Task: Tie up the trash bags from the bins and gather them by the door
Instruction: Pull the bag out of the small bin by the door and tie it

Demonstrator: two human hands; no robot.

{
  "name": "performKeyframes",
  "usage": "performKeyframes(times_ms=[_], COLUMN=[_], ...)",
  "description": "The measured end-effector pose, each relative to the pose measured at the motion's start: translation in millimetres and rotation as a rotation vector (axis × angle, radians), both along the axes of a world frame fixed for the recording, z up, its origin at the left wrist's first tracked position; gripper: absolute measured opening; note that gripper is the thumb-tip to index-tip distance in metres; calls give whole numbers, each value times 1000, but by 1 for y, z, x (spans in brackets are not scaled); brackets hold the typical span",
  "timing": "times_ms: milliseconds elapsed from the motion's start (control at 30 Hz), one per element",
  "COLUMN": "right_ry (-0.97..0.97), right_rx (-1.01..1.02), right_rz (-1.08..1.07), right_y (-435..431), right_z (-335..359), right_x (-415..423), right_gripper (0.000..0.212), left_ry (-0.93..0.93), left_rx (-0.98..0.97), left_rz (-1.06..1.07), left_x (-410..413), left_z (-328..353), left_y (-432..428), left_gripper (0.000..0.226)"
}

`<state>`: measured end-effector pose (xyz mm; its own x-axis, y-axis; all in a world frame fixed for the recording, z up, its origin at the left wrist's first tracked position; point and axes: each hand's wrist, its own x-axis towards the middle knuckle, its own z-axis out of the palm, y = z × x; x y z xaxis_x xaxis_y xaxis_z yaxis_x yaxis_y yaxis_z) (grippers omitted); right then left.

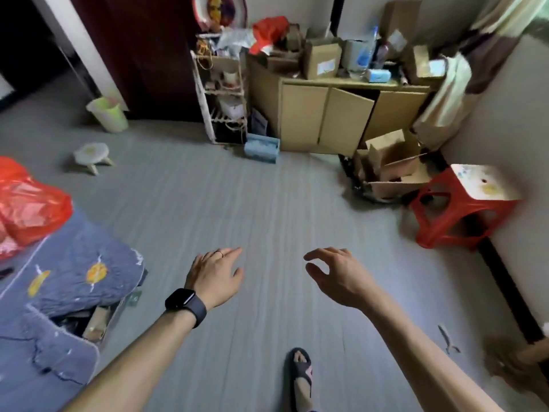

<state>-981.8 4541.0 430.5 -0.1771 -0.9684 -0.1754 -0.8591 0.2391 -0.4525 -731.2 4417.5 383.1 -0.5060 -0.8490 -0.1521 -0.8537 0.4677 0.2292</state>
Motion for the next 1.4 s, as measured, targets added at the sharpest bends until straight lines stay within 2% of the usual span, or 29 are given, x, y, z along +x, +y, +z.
performKeyframes(times_ms=[133,267,533,767,1067,1233,1400], right_ry=[-48,-22,69,46,-16,-81,-80], right_rx=[21,-41,-160,-148,-172,-143,-122], right_rz=[103,238,470,551,670,792,930], right_y=[-111,-222,-467,-676,-909,-1067,-1203], right_z=[-11,-3,0,5,3,0,14], right_x=[-24,-28,5,65,133,198,282], right_gripper=[32,32,32,31,28,39,33], left_ry=[0,25,28,-75,-56,-70,-74], left_rx=[-32,-99,-171,-90,-95,-71,-82], left_rz=[118,268,485,557,648,802,997], left_x=[-8,-1,65,131,179,232,307], left_z=[3,22,29,28,46,44,54], left_y=[-85,-166,-344,-527,-734,-850,-931], left_gripper=[64,61,59,54,54,54,55])
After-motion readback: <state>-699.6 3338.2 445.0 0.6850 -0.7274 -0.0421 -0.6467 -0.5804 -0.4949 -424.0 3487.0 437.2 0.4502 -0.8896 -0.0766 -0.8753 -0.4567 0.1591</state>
